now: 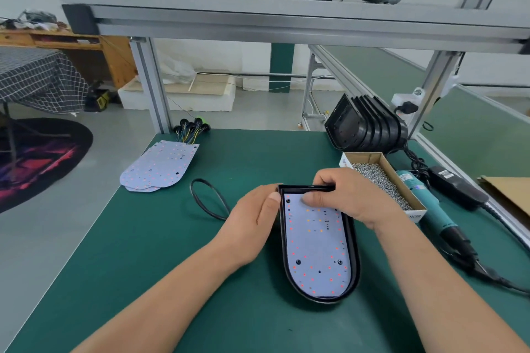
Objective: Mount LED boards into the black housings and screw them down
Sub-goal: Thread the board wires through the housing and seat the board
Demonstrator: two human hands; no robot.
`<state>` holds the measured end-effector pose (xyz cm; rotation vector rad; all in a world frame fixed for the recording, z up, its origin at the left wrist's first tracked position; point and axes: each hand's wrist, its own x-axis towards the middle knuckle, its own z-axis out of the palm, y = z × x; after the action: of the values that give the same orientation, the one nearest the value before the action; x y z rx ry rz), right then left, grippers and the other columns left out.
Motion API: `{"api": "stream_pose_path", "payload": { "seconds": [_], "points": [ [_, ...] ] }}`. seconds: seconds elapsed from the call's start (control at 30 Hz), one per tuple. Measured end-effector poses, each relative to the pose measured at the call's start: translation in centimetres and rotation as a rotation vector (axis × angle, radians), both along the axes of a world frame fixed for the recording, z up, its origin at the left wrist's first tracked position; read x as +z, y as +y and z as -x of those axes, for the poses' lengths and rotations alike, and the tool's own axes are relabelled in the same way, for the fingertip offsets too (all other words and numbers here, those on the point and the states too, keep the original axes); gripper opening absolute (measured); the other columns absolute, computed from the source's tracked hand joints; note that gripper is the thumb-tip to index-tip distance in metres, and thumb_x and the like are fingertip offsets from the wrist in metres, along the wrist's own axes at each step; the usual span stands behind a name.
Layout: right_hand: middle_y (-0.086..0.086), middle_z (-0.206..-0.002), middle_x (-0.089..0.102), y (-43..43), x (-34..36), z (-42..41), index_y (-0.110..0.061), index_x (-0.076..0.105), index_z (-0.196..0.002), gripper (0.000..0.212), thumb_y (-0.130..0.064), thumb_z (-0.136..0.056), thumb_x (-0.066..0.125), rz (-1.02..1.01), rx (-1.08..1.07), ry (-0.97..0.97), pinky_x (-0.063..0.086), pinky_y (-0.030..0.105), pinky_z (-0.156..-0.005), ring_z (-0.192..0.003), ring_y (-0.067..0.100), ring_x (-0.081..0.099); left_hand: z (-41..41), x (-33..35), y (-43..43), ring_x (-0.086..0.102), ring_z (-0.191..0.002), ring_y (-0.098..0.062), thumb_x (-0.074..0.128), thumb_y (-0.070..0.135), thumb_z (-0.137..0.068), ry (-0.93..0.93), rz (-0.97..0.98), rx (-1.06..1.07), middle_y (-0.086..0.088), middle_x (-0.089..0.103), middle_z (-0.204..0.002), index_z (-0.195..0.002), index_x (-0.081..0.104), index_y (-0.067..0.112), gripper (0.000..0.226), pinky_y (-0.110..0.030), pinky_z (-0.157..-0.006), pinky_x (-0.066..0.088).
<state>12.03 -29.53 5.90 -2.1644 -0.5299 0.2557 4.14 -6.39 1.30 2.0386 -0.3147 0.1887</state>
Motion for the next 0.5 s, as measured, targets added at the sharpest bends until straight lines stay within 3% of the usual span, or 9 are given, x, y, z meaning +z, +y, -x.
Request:
{"api": "stream_pose_path", "payload": {
  "seconds": [0.1, 0.2, 0.37, 0.5],
  "points": [
    [-0.010, -0.061, 0.056, -0.6, -0.1, 0.0, -0.018, 0.064, -0.075, 0.034, -0.043, -0.085, 0.085, 0.168, 0.003, -0.074, 0.036, 0.031, -0.060, -0.057, 0.008, 0.047, -1.3, -0.6, 1.8, 0.050, -0.131, -0.023, 0.042, 0.024, -0.108, -0.098, -0.418, 0.101, 0.001, 0.062, -0.134, -0.150, 0.053, 0.013, 0.045, -0.039, -0.117, 0.035],
    [-0.009, -0.069, 0.062, -0.3, -0.4, 0.3, -0.024, 0.066, -0.082, 0.030, -0.050, -0.091, 0.077, 0.386, 0.023, -0.139, 0.039, 0.029, -0.062, -0.063, 0.005, 0.053, -2.0, -1.2, 3.2, 0.045, -0.135, -0.029, 0.045, 0.017, -0.109, -0.076, -0.666, 0.114, -0.005, 0.058, -0.142, -0.155, 0.049, 0.010, 0.047, -0.040, -0.119, 0.030],
    [-0.022, -0.074, 0.064, 0.1, -1.0, 0.9, -0.028, 0.061, -0.085, 0.025, -0.049, -0.097, 0.069, 0.409, 0.094, -0.139, 0.034, 0.021, -0.059, -0.071, -0.002, 0.056, -1.9, -1.1, 2.3, 0.050, -0.134, -0.026, 0.043, 0.023, -0.109, -0.122, -0.597, 0.089, -0.003, 0.063, -0.139, -0.151, 0.055, 0.012, 0.045, -0.038, -0.118, 0.031],
    [-0.007, -0.083, 0.061, 1.8, -1.0, 0.8, -0.023, 0.059, -0.092, 0.024, -0.044, -0.097, 0.070, 0.462, 0.149, -0.175, 0.040, 0.033, -0.067, -0.080, 0.015, 0.057, -1.5, -0.6, 2.3, 0.054, -0.132, -0.027, 0.043, 0.022, -0.106, -0.080, -0.580, 0.024, -0.004, 0.065, -0.138, -0.151, 0.057, 0.013, 0.047, -0.044, -0.117, 0.037]
  ]
}}
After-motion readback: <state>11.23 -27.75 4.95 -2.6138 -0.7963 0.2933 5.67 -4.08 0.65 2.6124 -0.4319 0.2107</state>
